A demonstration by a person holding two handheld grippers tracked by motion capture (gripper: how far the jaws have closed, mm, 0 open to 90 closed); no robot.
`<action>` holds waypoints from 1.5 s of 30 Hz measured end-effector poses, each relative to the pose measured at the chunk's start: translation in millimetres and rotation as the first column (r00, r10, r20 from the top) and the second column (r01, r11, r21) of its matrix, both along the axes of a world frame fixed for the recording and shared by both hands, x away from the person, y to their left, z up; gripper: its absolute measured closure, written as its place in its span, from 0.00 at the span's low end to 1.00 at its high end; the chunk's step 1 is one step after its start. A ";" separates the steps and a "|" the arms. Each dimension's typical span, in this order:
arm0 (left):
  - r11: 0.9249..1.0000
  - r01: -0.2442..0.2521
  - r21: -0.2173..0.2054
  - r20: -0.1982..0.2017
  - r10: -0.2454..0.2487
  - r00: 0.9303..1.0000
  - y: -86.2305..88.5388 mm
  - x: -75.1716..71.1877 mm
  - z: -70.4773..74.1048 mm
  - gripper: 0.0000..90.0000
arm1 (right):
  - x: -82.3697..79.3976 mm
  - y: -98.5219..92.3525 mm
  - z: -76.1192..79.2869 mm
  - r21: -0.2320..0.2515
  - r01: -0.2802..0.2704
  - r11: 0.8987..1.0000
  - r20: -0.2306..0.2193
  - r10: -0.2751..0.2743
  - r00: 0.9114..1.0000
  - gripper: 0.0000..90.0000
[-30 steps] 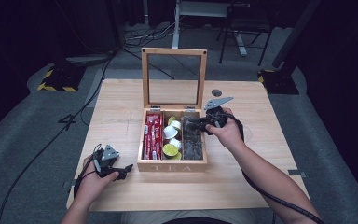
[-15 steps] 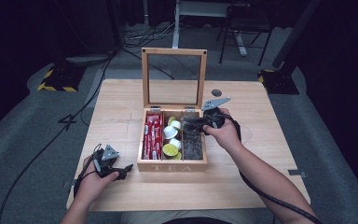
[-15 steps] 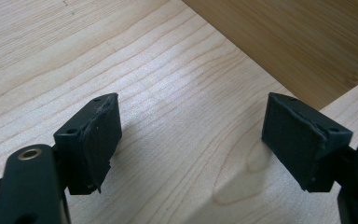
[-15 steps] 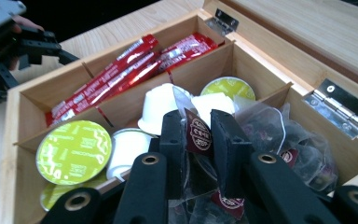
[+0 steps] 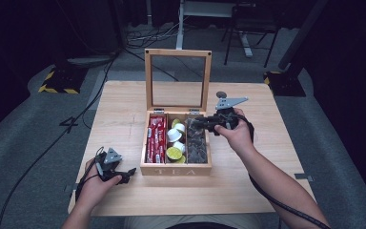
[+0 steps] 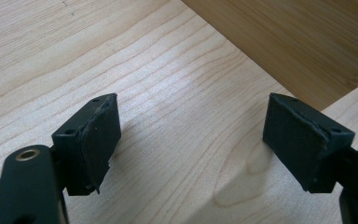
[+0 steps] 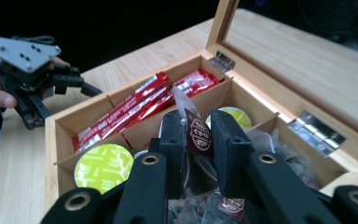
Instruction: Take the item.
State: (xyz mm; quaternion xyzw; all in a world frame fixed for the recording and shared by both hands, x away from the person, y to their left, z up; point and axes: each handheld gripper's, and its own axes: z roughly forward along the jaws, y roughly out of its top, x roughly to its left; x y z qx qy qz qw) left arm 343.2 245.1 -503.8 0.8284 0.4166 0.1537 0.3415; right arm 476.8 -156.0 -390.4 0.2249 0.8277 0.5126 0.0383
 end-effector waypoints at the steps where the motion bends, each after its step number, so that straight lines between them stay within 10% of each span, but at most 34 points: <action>1: 1.000 0.000 -0.001 0.000 0.000 1.000 0.0 0.1 0.0 0.22 | -0.8 -2.2 2.3 0.004 0.003 1.000 0.006 -0.003 1.000 0.84; 28: 1.000 -0.028 0.003 0.001 0.028 1.000 -1.7 2.9 -0.1 0.20 | -22.5 -99.4 37.6 0.016 0.219 0.976 0.074 -0.219 0.973 0.84; 45: 1.000 -0.029 0.004 0.002 0.029 1.000 -1.9 3.0 -0.2 0.20 | -33.3 -145.4 41.3 -0.062 0.316 0.947 0.083 -0.310 0.947 0.84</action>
